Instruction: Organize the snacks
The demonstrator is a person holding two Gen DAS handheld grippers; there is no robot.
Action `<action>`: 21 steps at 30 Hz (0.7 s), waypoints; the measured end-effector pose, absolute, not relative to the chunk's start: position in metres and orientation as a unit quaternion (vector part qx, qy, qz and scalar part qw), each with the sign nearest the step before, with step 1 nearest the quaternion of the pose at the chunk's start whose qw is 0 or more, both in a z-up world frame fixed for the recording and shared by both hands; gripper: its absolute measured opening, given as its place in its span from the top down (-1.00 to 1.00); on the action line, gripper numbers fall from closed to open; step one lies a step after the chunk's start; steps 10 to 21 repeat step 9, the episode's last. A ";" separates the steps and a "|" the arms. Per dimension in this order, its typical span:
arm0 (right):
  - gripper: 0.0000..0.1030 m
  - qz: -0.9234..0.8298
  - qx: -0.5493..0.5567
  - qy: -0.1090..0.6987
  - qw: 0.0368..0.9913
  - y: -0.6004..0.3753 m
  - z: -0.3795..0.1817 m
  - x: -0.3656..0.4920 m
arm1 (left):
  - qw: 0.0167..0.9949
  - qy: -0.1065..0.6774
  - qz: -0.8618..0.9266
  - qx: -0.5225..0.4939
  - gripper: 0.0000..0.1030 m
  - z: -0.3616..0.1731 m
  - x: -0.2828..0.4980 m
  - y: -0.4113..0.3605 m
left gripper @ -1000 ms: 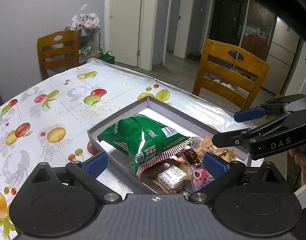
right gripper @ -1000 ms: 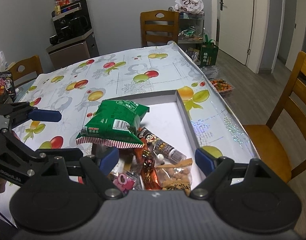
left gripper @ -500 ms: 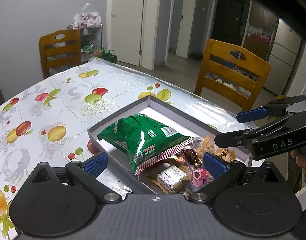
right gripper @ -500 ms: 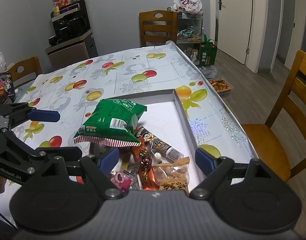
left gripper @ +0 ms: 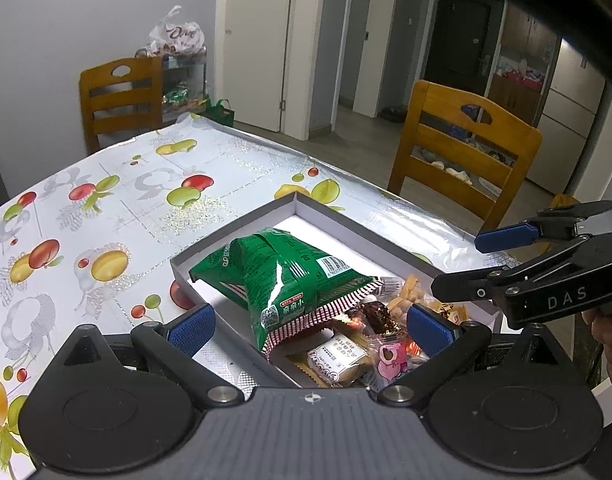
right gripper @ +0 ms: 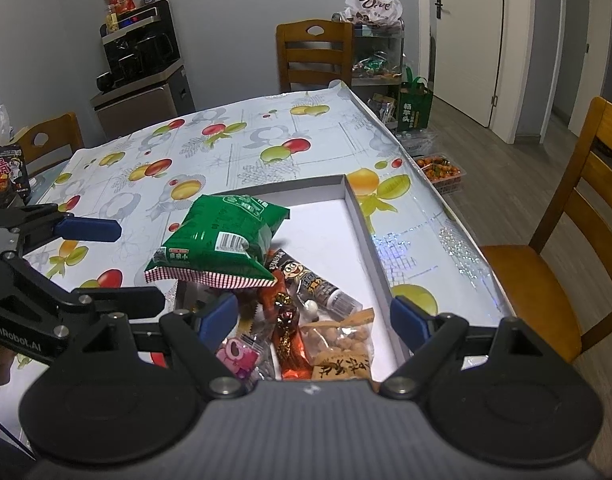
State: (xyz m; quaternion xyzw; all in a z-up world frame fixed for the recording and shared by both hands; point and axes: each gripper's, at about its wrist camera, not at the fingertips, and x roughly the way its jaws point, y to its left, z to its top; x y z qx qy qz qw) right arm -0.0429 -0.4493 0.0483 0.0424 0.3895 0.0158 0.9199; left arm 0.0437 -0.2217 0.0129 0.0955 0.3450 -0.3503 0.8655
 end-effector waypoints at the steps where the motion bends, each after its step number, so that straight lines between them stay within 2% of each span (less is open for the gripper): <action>1: -0.64 0.015 0.043 0.389 0.920 -0.450 0.048 -0.043 | 0.867 0.344 -0.347 0.098 -1.00 0.013 0.043 -0.222; 21: -0.63 0.016 0.045 0.389 0.920 -0.451 0.048 -0.043 | 0.873 0.337 -0.336 0.109 -1.00 0.012 0.043 -0.224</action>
